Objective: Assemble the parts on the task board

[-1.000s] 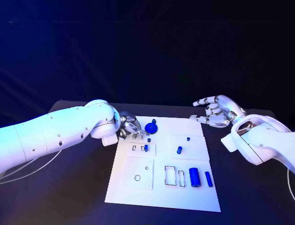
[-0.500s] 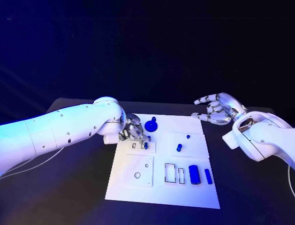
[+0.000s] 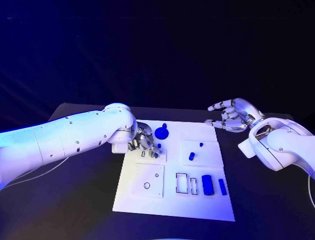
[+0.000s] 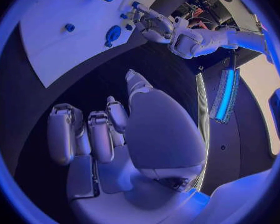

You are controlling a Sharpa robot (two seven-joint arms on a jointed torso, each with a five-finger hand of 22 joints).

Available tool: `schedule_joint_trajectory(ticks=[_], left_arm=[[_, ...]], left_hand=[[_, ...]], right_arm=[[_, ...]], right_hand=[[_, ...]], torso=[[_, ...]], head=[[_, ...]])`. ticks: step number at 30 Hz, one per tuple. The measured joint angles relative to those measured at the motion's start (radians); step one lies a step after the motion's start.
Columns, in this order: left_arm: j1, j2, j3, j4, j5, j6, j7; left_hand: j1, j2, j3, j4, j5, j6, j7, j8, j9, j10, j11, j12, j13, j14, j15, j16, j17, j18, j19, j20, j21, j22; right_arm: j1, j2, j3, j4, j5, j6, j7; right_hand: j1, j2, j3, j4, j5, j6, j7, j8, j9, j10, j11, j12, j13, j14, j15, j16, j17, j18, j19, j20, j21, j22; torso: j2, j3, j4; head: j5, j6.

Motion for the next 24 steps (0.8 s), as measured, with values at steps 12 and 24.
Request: schedule_joint_trajectory(ticks=[12,24], left_arm=[[0.000,0.012,-0.002,-0.007,-0.002,-0.001,-0.002],[0.000,0.021,-0.002,-0.014,0.004,-0.003,-0.002]], left_hand=[[-0.004,0.004,0.000,0.000,0.000,0.000,0.000,0.000,0.009,-0.004,-0.004,0.000,-0.012,0.000,0.000,0.000,0.000,0.000,0.000,0.000,0.003,0.004],[0.088,0.037,0.061,-0.006,0.000,-0.008,-0.007,0.004,0.038,-0.022,-0.007,-0.004,-0.019,0.004,-0.004,0.000,0.000,0.000,0.000,0.000,0.003,0.007]], right_arm=[[0.000,0.004,0.000,-0.005,0.000,0.006,-0.006],[0.000,0.011,0.000,-0.011,-0.001,0.016,-0.013]], right_hand=[[0.000,0.000,0.000,0.000,0.000,0.008,0.002,0.004,0.000,0.000,0.000,0.000,0.000,0.000,0.000,0.000,0.000,0.000,0.000,0.000,0.000,0.000],[-0.004,0.004,0.006,0.000,0.000,0.011,-0.001,0.004,0.000,0.000,0.000,0.000,0.000,0.000,0.000,0.000,0.000,0.000,0.000,0.000,-0.004,0.000]], torso=[[0.001,0.0003,-0.0001],[0.000,0.0007,0.0006]], head=[[-0.002,-0.005],[-0.002,-0.009]])
